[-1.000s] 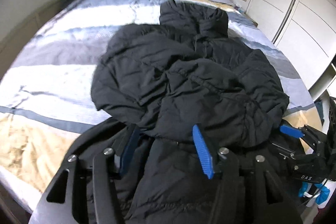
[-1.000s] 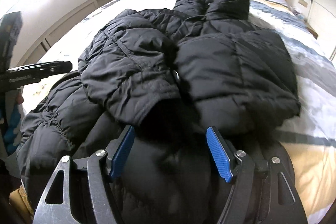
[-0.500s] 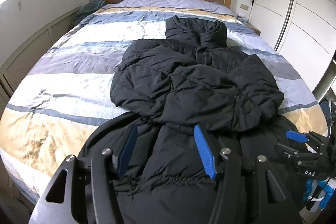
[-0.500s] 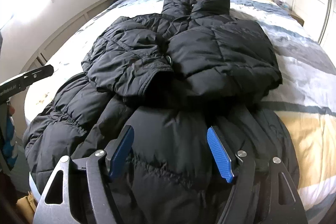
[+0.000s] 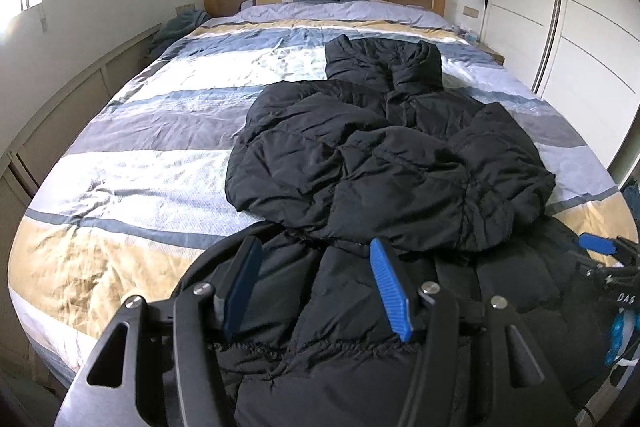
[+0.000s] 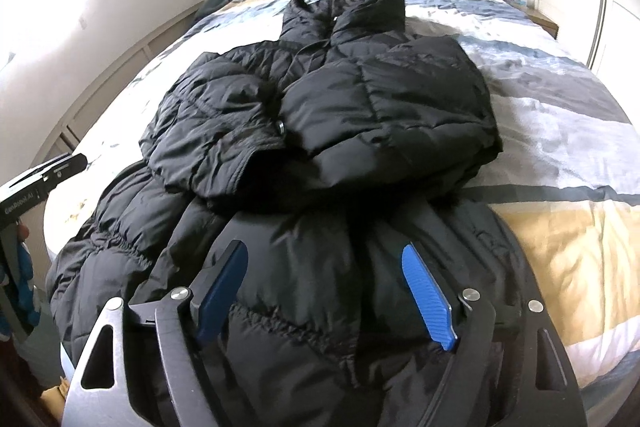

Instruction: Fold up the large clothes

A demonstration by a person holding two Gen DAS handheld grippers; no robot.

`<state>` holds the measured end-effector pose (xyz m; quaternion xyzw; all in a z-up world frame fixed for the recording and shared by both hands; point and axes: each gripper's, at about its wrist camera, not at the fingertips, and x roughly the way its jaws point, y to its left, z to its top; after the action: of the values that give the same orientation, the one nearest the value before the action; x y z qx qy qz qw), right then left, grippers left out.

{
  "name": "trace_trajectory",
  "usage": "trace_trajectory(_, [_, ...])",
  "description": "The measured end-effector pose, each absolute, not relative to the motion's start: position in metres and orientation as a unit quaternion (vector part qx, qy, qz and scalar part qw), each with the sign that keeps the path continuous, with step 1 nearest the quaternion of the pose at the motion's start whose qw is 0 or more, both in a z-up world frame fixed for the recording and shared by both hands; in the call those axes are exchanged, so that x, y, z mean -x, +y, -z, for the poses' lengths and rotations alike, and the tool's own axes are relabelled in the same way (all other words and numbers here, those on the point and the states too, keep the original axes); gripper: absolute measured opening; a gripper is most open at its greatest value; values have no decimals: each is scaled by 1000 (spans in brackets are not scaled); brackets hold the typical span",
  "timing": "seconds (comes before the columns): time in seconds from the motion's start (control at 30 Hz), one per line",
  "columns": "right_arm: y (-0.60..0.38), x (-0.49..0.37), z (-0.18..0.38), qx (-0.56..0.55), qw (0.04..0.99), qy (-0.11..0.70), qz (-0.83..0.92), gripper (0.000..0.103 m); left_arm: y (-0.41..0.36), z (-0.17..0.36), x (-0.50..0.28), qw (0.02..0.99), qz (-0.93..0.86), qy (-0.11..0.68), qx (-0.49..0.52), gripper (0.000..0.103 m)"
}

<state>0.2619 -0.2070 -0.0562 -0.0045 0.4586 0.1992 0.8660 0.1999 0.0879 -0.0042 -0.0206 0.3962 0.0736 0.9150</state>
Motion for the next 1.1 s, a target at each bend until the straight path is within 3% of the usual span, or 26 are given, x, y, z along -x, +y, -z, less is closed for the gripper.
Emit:
trace_trajectory(0.67, [-248,-322,55,-38,875,452,-169,87,88,20,-263,897,-83,434,-20,55])
trace_trajectory(1.1, [-249,-407,43,-18,882,436,-177,87,112,23,-358,884,-74,460,-35,55])
